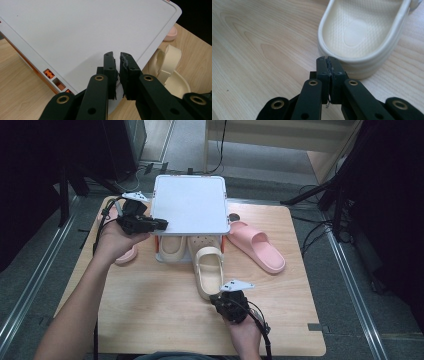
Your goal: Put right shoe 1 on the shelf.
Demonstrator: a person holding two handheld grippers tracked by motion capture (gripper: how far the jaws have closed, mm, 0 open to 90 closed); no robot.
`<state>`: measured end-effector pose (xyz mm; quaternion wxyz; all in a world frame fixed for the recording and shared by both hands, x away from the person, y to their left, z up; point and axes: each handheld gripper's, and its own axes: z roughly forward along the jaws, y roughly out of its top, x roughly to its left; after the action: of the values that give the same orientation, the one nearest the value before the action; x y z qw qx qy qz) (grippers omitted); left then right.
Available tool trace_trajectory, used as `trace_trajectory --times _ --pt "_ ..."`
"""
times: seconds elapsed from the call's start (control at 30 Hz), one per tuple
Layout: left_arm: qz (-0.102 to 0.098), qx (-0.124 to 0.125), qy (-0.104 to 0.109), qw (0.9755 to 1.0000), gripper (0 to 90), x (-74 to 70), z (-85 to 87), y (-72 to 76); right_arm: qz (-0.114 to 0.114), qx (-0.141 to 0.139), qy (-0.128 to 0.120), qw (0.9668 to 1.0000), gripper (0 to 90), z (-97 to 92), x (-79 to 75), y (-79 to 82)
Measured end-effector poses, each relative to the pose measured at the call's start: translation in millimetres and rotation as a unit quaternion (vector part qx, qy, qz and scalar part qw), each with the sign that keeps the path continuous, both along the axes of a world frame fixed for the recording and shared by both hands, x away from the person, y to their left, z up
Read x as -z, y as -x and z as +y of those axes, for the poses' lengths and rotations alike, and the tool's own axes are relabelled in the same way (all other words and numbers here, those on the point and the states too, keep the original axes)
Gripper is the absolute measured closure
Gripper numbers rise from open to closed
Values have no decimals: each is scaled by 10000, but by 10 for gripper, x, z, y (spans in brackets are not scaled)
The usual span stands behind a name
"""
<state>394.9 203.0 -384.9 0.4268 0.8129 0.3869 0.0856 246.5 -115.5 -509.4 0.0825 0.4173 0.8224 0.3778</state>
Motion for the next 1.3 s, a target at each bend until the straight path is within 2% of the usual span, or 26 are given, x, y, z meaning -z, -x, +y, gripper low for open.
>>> trace_trajectory --times 0.33,0.47,0.57,0.63,0.87,1.23,1.3 --pt "-20 7 -21 10000 830 1 -12 2 -98 -58 -14 9999 900 106 6 -80" --pt "-16 6 13 10000 831 5 -9 -3 -96 -133 -162 9997 900 161 -30 -112" --pt "-19 3 4 10000 830 4 -8 0 -200 -208 -124 9995 900 221 -77 -151" --pt "-14 6 -4 10000 830 3 -6 0 -283 -231 -76 9993 900 256 -98 -203" --pt "-10 22 19 10000 830 6 0 -6 -315 -199 15 9993 899 318 -100 -452" --pt "-13 28 23 10000 829 8 -1 -4 -320 20 -197 9993 891 309 -116 -792" --pt "-18 32 20 10000 829 8 0 -5 -332 42 -148 9993 891 327 -123 -862"
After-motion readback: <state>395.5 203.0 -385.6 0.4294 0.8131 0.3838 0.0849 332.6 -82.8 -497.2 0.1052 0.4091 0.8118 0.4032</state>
